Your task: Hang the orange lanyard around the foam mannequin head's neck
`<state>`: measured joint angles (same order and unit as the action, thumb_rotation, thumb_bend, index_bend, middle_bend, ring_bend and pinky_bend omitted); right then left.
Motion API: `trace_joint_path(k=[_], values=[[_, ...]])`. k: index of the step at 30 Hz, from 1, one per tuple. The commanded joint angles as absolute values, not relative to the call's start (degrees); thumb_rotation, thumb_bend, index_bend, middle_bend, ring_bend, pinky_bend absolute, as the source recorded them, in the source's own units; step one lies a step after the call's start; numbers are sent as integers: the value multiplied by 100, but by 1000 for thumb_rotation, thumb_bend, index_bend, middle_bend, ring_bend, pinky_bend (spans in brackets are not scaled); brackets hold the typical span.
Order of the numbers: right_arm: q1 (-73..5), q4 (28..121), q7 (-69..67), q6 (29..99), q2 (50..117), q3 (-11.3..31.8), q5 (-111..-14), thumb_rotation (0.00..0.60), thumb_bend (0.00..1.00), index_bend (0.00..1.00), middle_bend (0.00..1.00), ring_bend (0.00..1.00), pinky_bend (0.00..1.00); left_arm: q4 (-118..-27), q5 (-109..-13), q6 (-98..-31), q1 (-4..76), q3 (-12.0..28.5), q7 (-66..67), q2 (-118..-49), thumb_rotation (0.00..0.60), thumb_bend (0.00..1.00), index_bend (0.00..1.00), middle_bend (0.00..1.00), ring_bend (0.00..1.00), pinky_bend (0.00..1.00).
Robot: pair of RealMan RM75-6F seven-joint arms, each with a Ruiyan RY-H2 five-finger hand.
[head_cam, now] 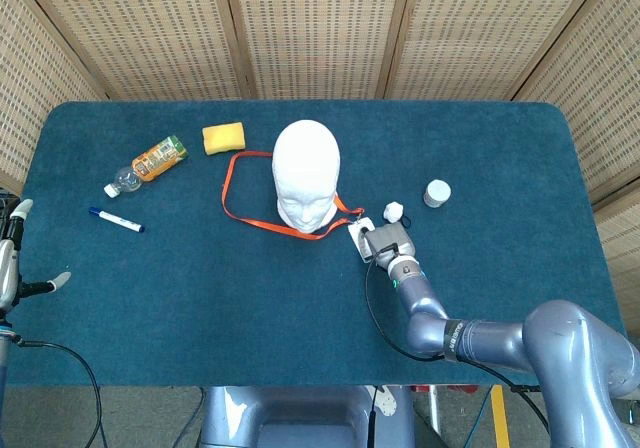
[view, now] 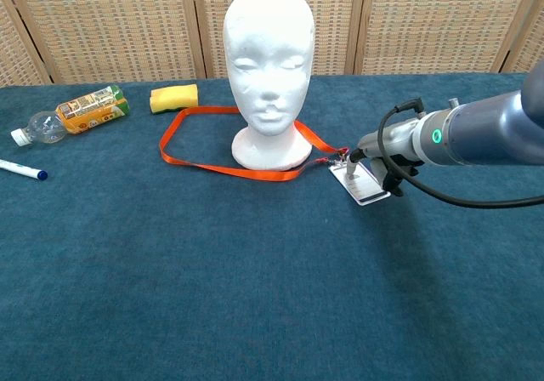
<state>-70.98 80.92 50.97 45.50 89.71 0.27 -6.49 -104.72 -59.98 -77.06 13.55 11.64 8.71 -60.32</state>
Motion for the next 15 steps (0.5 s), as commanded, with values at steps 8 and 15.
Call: trace_joint_path(k=[8, 15], values=[[-7151, 8372, 5112, 4536, 8786, -43, -589, 600, 1000, 209, 710, 840, 1000, -10473, -5994, -7707, 1356, 1161, 883, -6041, 600, 99, 0, 0, 0, 0], [-7226, 8771, 5213, 4575, 8581, -196, -600, 600, 1000, 217, 711, 840, 1000, -10477, -5993, -7712, 1357, 1164, 887, -6043, 600, 98, 0, 0, 0, 0]])
